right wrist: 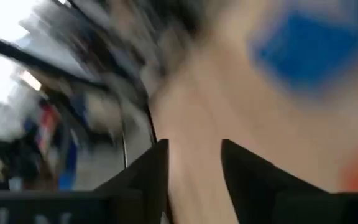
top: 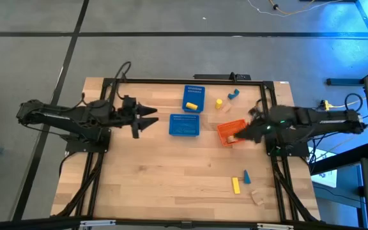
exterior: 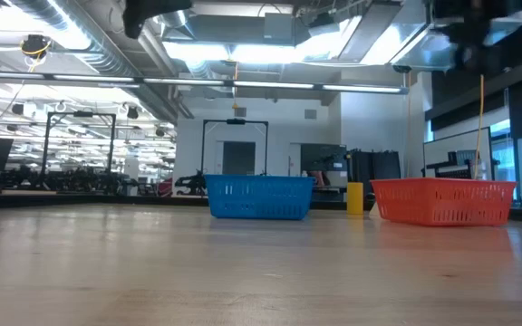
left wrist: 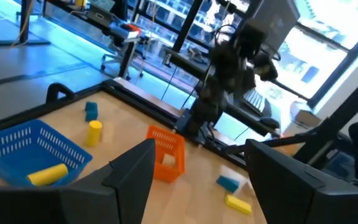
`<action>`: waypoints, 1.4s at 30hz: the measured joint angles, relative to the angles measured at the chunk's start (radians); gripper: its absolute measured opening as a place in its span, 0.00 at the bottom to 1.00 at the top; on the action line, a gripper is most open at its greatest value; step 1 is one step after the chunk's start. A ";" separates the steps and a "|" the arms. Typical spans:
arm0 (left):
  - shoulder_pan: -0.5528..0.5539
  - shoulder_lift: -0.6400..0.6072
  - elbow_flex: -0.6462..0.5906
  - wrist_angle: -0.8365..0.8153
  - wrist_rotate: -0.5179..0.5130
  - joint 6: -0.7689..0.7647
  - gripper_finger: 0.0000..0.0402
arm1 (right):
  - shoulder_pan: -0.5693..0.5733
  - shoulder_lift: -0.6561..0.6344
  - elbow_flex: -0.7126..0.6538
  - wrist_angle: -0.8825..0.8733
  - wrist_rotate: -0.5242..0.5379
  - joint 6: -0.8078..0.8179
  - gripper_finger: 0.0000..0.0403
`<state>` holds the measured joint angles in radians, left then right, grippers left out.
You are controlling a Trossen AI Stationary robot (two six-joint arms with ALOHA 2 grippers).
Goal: Sort & place blocks by color
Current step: Put the bottom yellow block into the top blue basket
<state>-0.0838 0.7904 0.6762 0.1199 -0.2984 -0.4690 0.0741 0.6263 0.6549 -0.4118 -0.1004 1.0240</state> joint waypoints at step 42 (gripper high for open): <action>0.049 -0.099 -0.006 -0.082 0.179 0.001 0.59 | 0.552 1.086 0.229 -0.177 -0.036 1.085 0.42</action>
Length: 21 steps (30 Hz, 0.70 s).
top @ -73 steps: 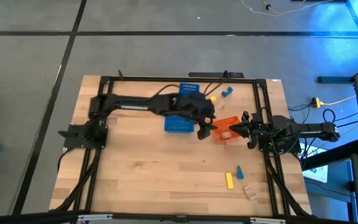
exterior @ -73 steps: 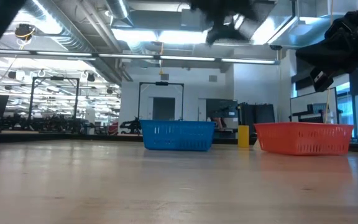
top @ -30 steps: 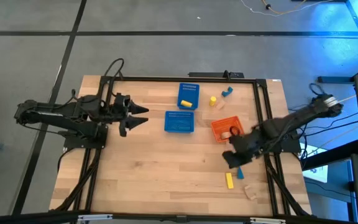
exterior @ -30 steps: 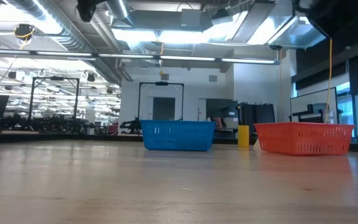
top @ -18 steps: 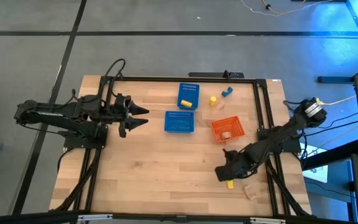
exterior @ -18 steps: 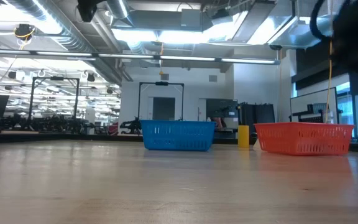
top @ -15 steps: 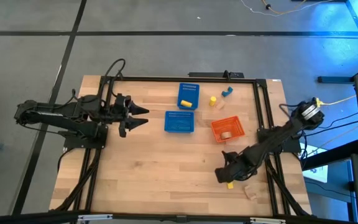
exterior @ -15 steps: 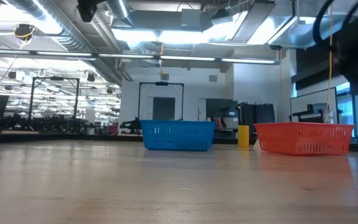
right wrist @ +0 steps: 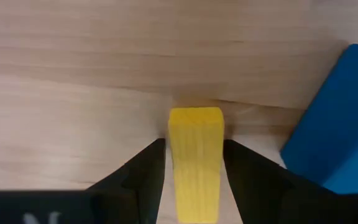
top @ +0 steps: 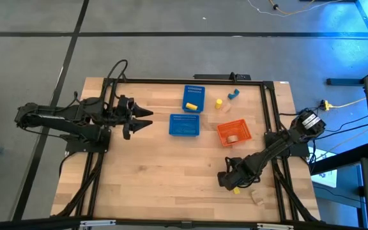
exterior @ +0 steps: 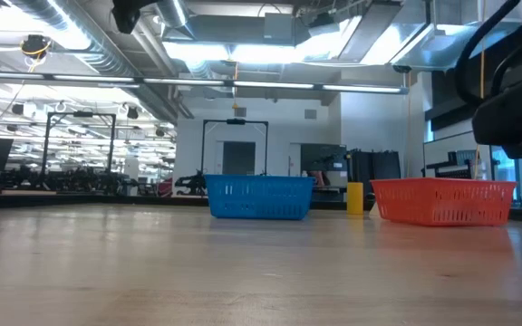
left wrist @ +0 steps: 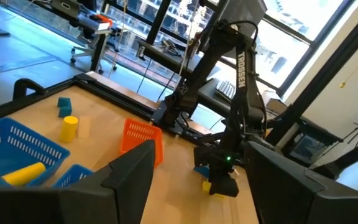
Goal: Sort & place blocks by color
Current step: Put the bottom yellow block into the top blue basket
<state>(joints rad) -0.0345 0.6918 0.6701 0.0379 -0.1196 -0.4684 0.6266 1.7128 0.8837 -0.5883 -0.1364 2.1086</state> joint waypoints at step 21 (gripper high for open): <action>0.000 0.002 0.000 -0.001 -0.029 -0.047 0.59 | -0.456 -0.208 0.235 0.121 0.457 -0.939 0.24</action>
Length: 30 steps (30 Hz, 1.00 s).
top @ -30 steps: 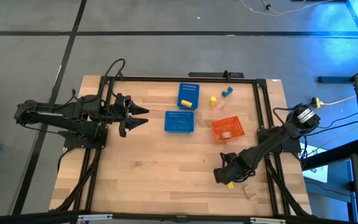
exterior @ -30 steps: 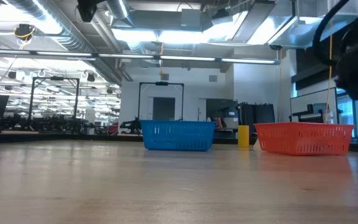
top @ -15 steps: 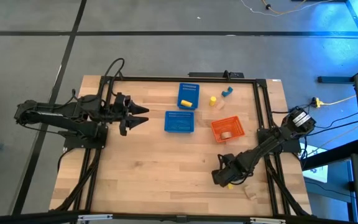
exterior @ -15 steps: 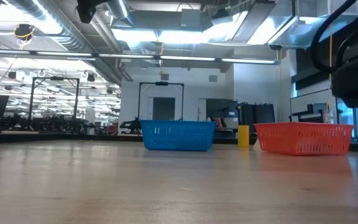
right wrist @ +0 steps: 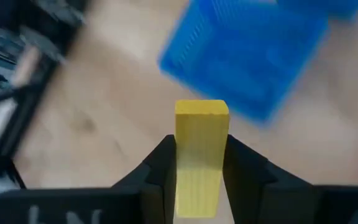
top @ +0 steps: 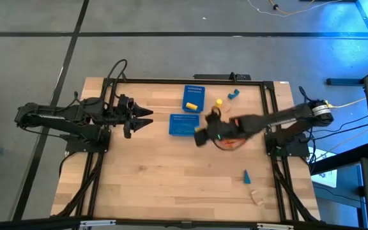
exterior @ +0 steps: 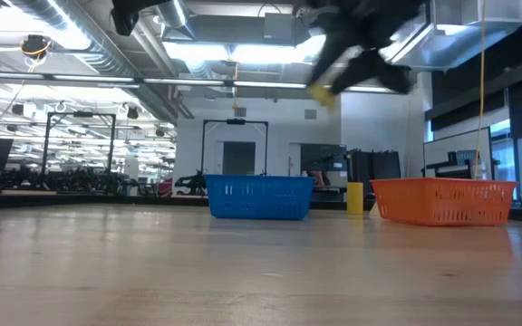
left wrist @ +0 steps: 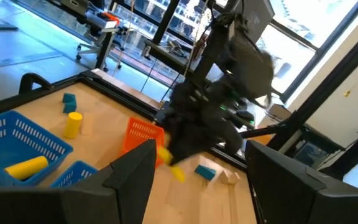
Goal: Sort & place blocks by color
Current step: Put the bottom yellow block into the top blue basket
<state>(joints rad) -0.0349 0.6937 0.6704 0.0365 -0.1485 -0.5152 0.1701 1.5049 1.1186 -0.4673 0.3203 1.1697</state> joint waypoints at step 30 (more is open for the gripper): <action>-0.001 0.000 0.000 0.002 -0.078 0.000 0.59 | -0.501 0.227 0.004 0.312 0.051 -0.377 0.69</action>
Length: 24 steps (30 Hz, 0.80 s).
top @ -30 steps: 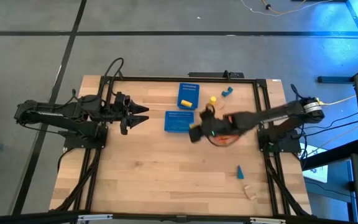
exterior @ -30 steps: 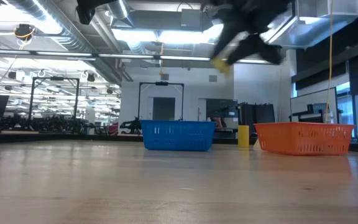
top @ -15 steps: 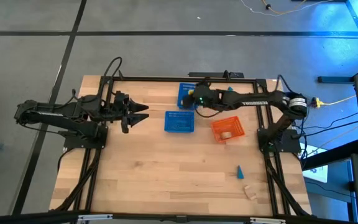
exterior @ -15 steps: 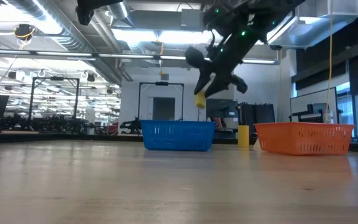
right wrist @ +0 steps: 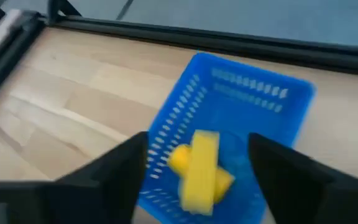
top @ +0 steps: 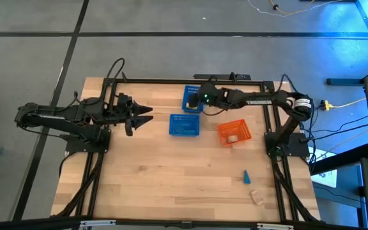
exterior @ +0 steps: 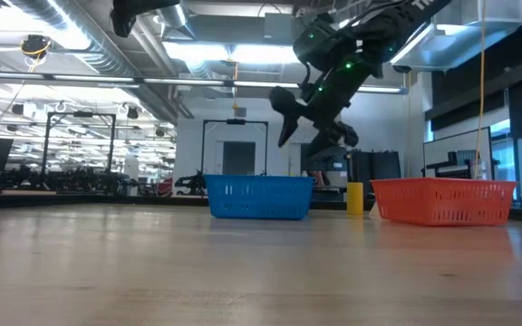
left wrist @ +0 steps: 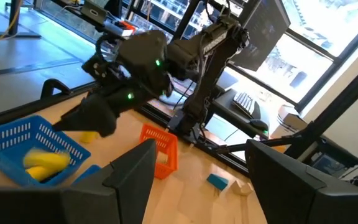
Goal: Sort & place blocks by color
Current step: Put the bottom yellow block into the top blue basket, then put the yellow block into the top blue basket
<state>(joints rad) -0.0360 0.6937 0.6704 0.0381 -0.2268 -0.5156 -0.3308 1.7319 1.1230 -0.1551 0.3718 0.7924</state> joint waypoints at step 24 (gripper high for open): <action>0.000 0.000 0.000 0.000 0.000 -0.001 0.59 | -0.125 -0.009 -0.019 -0.515 -0.079 0.090 0.82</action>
<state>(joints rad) -0.0359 0.6937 0.6704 0.0383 -0.2268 -0.5163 -0.4557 1.7229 1.1043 -0.6701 0.2928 0.8819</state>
